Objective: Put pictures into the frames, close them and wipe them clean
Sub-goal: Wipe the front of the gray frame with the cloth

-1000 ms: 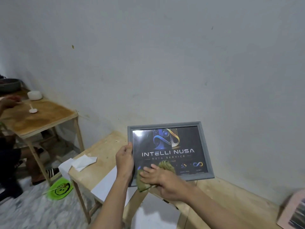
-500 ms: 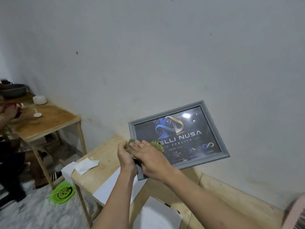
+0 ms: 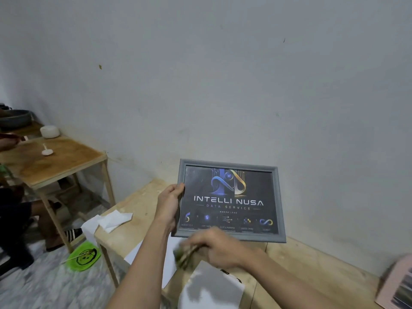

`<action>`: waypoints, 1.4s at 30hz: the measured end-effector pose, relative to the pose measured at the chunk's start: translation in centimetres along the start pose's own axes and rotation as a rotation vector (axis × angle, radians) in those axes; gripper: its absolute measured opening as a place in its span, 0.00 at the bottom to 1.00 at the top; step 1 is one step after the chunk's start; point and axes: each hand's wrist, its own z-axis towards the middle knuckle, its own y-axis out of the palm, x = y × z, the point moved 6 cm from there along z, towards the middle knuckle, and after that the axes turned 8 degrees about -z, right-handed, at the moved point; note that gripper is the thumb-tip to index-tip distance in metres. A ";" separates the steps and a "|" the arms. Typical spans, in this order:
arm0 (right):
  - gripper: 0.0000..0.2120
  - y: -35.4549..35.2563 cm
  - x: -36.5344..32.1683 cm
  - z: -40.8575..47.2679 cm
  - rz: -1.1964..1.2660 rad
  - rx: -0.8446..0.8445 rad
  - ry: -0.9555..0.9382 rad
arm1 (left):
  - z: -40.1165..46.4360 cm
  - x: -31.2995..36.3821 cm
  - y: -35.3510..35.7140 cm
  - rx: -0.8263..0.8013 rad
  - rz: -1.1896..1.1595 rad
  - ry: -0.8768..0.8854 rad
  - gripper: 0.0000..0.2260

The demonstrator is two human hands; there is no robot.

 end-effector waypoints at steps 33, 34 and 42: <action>0.29 -7.6 12.3 -10.1 -0.287 0.639 0.138 | 1.5 -0.4 -3.9 0.099 -0.062 0.141 0.13; 0.29 -9.3 12.3 -10.4 -0.205 0.769 0.195 | 1.4 -0.3 -4.0 0.106 -0.032 0.154 0.13; 0.28 -15.2 9.1 -2.9 -0.205 1.269 0.379 | -0.1 -1.1 1.0 -0.026 -0.028 0.148 0.13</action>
